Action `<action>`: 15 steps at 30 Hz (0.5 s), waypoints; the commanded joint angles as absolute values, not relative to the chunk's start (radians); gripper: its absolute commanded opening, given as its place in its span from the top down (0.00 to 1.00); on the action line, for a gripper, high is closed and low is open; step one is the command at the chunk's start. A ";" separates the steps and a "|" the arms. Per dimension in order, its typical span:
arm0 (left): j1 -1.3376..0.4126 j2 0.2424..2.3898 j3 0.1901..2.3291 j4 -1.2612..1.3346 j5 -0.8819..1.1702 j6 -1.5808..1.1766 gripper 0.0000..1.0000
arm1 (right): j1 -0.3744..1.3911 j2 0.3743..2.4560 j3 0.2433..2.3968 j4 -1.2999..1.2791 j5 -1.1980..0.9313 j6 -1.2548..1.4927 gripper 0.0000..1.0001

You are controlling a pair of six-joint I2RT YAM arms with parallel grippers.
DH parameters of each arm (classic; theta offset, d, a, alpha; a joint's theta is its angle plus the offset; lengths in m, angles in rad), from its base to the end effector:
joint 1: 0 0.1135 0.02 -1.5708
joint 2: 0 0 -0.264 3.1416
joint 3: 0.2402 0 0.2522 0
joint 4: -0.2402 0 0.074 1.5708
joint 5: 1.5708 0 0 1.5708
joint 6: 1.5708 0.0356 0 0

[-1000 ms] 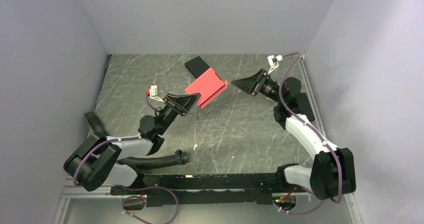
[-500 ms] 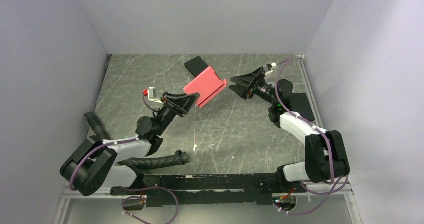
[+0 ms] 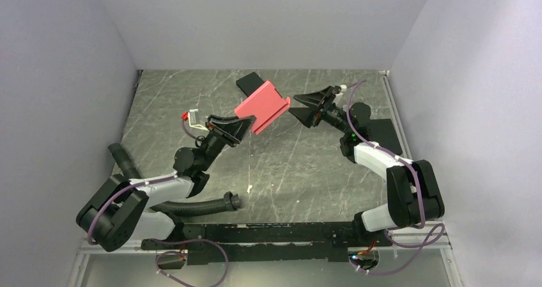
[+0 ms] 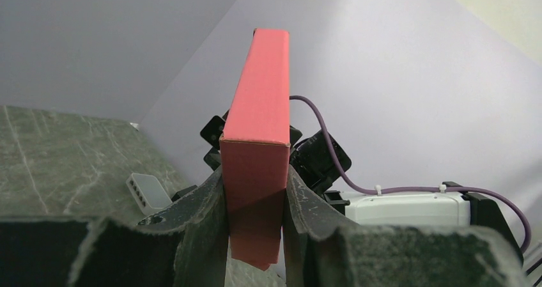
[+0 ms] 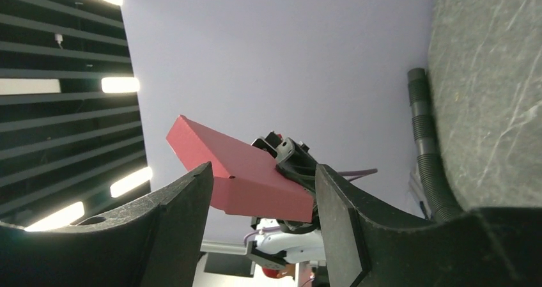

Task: Fold the paper box
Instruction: Close the paper box.

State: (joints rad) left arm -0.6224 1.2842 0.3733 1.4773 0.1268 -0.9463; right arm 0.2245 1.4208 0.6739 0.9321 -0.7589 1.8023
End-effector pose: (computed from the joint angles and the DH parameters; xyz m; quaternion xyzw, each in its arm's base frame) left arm 0.1885 -0.1408 0.2686 -0.0226 0.4831 -0.6395 0.5977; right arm 0.2862 0.0905 0.2705 0.2201 0.6203 0.7317 0.1773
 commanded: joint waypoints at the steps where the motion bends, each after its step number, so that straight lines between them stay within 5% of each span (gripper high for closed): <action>1: -0.636 1.279 0.426 1.554 0.146 -0.946 0.97 | 0.240 1.380 0.691 1.006 -0.741 1.890 0.38; 15: -0.662 1.312 0.442 1.554 0.137 -0.950 0.98 | 0.241 1.353 0.695 1.023 -0.745 1.910 0.45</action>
State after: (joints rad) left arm -0.6544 1.3109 0.4084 1.4773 0.1337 -0.9482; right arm 0.2401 1.3846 0.6739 0.9688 -0.7586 1.8858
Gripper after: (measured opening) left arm 0.334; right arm 0.565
